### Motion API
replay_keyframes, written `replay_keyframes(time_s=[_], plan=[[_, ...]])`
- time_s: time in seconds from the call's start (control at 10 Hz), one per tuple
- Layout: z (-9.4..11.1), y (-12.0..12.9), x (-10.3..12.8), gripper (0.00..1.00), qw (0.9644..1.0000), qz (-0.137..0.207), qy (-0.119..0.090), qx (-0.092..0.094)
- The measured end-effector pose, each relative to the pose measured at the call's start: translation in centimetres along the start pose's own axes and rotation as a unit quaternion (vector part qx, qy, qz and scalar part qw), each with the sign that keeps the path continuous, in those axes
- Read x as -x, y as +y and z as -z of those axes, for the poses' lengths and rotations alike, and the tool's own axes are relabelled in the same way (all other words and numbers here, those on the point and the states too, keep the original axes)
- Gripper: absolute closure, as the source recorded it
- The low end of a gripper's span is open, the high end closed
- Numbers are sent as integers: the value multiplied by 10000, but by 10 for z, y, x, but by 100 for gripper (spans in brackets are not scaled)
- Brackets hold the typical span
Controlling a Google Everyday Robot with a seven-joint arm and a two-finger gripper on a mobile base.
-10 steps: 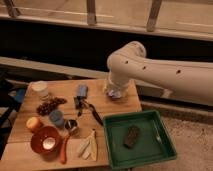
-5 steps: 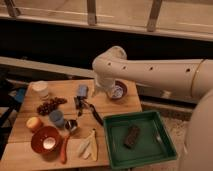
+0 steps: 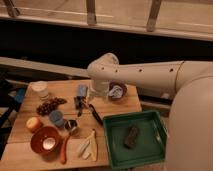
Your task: Place brush in tray
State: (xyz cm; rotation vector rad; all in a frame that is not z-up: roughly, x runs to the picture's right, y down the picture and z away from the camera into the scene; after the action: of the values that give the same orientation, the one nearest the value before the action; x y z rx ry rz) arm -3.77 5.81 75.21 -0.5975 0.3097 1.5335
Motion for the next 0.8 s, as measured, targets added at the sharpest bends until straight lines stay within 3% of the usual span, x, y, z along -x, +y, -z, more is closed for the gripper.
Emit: replay_keyframes(time_s=[0.2, 0.4, 0.8], plan=[[0, -1, 0, 35, 10000, 24, -26, -31], [-9, 13, 9, 35, 9997, 233, -98, -69], [-42, 41, 30, 35, 9981, 577, -204, 26]])
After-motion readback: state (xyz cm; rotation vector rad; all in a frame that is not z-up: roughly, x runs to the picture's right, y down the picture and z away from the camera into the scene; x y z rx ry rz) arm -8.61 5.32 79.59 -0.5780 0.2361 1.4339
